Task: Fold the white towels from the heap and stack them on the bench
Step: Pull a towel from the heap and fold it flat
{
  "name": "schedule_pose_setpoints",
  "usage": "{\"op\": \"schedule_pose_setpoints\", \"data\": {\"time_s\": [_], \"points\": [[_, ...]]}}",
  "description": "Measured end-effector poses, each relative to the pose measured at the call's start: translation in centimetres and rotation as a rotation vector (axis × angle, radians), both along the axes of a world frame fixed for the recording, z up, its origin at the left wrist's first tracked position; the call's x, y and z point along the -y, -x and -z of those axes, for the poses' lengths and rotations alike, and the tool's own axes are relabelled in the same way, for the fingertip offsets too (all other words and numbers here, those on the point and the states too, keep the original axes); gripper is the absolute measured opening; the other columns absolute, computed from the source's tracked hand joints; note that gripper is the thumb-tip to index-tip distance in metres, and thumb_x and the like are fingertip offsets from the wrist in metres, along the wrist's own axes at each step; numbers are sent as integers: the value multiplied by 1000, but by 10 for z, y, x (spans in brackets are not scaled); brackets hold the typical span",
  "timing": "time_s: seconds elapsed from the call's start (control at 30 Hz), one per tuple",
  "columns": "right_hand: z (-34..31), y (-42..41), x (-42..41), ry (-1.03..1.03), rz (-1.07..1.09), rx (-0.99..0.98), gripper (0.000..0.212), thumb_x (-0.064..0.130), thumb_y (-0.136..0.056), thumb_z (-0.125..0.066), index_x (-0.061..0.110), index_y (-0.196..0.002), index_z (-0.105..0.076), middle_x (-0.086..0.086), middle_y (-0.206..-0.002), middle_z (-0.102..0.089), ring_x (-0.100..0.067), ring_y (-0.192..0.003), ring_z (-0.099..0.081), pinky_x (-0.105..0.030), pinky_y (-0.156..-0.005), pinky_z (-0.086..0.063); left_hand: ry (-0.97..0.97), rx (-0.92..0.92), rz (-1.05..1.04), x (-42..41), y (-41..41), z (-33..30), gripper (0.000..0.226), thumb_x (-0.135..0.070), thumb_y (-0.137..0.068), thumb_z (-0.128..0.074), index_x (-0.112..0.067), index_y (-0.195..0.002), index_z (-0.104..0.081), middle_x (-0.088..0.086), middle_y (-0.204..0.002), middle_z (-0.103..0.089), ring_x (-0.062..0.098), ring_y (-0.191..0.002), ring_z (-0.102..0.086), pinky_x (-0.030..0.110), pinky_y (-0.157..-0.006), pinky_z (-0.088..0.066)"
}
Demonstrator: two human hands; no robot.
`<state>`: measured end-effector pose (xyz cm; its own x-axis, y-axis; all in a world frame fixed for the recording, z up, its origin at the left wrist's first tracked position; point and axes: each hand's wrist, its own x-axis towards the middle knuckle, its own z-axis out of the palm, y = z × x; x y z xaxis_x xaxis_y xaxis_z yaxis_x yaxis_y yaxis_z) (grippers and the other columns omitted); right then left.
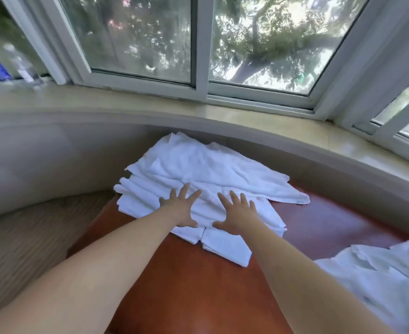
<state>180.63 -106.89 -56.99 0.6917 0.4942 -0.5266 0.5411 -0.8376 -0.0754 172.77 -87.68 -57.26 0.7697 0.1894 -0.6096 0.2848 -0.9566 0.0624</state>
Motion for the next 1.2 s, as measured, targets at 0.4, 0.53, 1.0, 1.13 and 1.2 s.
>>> {"op": "schedule_pose_setpoints", "data": {"time_s": [0.4,0.53,1.0,1.13,1.2], "points": [[81,-77,-100,79,34,-114,103,65,-91,-60,40,-161,13,2,-171,16,-34,-157,13,-58,-125,-7,1,-66,44,-106,-72,83,116,-62,-86,-70,-45,-157,21,2,-164,35,43,-153,19,71,-118,-16],[110,-101,-120,114,16,-98,123,65,-81,-73,46,-155,24,2,-166,31,-40,-153,24,-66,-120,-8,-126,-50,167,-123,-104,114,130,-77,-75,-69,-45,-152,31,5,-160,42,47,-149,28,77,-114,-4],[150,-127,-136,133,-41,79,72,16,-98,-55,38,-156,-18,-2,-163,-14,-48,-149,-16,-61,-105,-41,-142,-121,344,-121,-161,123,73,-19,-104,-53,-31,-162,-11,26,-164,-12,48,-133,-44,43,-91,-47],[137,-127,-139,35,-36,131,59,-3,-87,-55,22,-139,-40,-4,-125,-47,-34,-99,-53,-40,-70,-48,-103,-26,289,-112,-154,110,66,-13,-97,-58,-25,-153,-26,11,-120,-54,27,-88,-56,36,-69,-43],[125,-133,-138,17,-45,115,54,-3,-87,-52,21,-135,-42,-5,-114,-48,-29,-79,-48,-36,-61,-38,-128,21,281,-112,-153,100,67,-11,-94,-61,-26,-150,-28,6,-107,-54,24,-77,-50,35,-64,-40]]}}
